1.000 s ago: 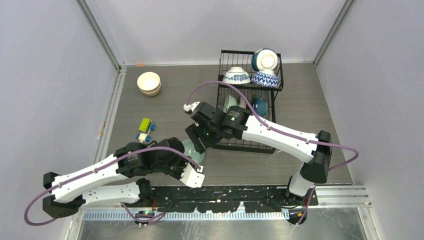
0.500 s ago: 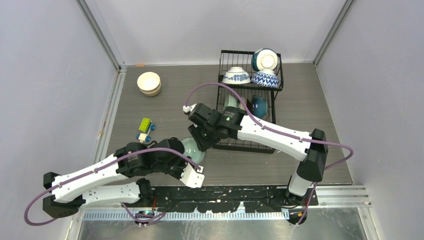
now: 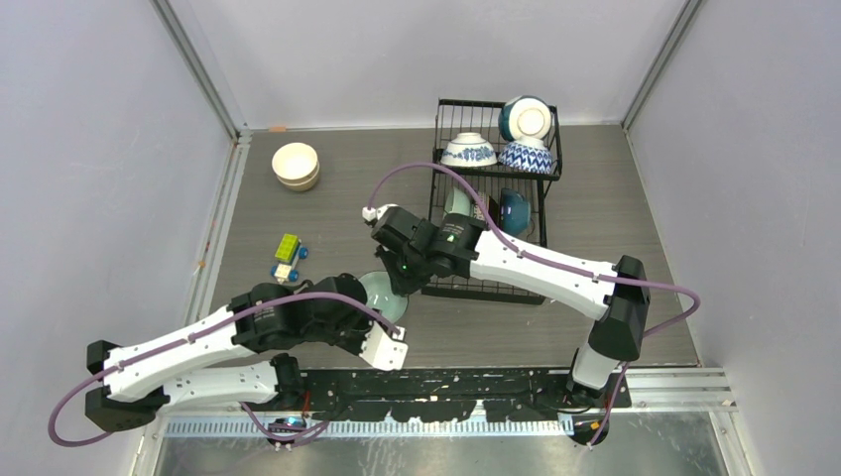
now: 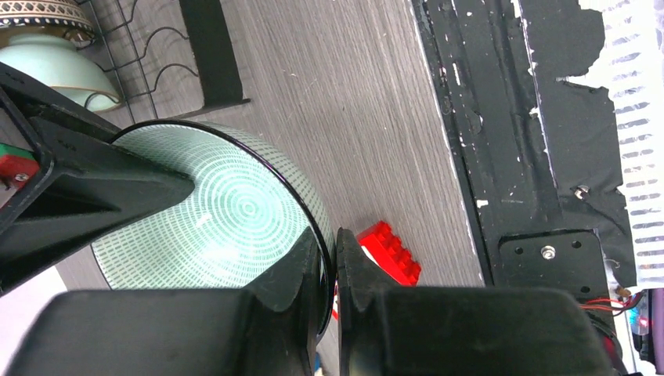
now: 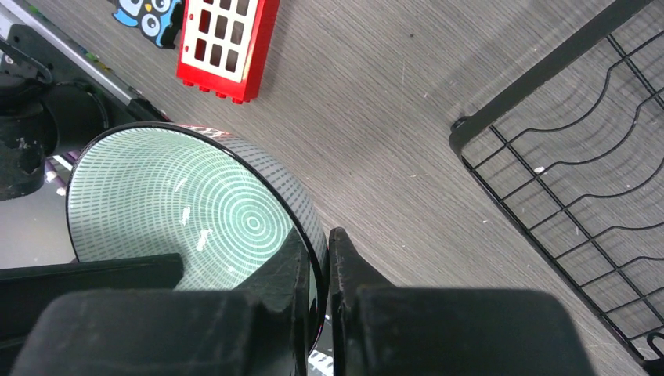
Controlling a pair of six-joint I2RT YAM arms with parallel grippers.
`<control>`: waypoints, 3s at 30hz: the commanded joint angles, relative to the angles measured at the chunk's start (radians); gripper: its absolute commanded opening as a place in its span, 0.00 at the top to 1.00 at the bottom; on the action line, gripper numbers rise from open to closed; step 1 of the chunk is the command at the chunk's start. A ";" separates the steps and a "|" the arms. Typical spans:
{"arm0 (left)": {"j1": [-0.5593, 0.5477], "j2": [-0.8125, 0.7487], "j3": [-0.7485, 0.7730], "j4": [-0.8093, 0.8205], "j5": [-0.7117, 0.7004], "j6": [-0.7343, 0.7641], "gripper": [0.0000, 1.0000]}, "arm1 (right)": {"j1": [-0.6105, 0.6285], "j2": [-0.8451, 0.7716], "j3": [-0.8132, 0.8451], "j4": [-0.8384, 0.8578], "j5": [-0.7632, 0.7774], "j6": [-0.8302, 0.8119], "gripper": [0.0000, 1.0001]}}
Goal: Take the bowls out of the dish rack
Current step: Place the bowl at the center of the board.
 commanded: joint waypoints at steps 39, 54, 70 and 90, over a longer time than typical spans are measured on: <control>0.037 -0.039 -0.107 0.567 -0.673 -1.535 0.01 | -0.052 -0.329 -0.395 0.298 0.368 0.126 0.99; 0.143 0.085 -0.050 0.338 -0.678 -1.983 0.20 | -0.053 -0.334 -0.393 0.333 0.403 0.178 0.99; 0.169 0.191 -0.012 0.284 -0.691 -2.032 0.47 | -0.053 -0.314 -0.359 0.327 0.390 0.229 0.99; 0.168 0.197 -0.039 0.292 -0.702 -2.029 0.75 | -0.053 -0.263 -0.304 0.294 0.368 0.260 0.99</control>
